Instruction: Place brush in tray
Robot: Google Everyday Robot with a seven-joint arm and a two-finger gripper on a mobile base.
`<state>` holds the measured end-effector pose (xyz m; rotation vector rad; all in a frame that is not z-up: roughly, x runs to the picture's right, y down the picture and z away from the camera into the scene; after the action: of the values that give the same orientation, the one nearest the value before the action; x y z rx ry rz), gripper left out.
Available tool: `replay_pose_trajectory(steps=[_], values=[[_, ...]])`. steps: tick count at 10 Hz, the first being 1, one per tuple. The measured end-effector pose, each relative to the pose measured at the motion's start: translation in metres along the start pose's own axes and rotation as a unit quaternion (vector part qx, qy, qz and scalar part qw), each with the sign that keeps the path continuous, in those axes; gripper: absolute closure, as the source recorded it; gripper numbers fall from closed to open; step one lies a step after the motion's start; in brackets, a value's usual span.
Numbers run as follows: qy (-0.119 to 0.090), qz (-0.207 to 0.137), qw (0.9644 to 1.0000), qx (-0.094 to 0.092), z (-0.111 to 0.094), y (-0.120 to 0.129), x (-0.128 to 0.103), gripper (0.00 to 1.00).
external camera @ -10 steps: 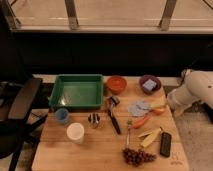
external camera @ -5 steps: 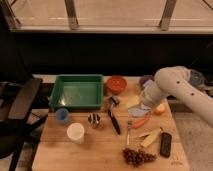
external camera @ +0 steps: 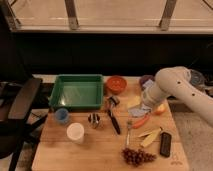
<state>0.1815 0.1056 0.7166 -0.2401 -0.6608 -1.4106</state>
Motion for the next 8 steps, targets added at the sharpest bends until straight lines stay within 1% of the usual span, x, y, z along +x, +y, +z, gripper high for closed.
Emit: replay_pose_trajectory(steps=[1, 2, 3, 4, 5, 6, 7, 8], values=[[0.01, 0.003, 0.9999, 0.0, 0.0, 0.001, 0.002, 0.2], [0.019, 0.008, 0.9998, 0.007, 0.003, 0.001, 0.011, 0.2], [0.023, 0.008, 0.9996, 0.015, 0.008, -0.006, 0.02, 0.2], [0.024, 0.007, 0.9994, 0.025, 0.017, -0.017, 0.029, 0.2], [0.024, 0.007, 0.9993, 0.029, 0.024, -0.024, 0.039, 0.2], [0.022, 0.005, 0.9992, 0.031, 0.037, -0.035, 0.054, 0.2], [0.02, 0.005, 0.9993, 0.03, 0.05, -0.044, 0.064, 0.2], [0.017, 0.004, 0.9995, 0.027, 0.06, -0.048, 0.068, 0.2]])
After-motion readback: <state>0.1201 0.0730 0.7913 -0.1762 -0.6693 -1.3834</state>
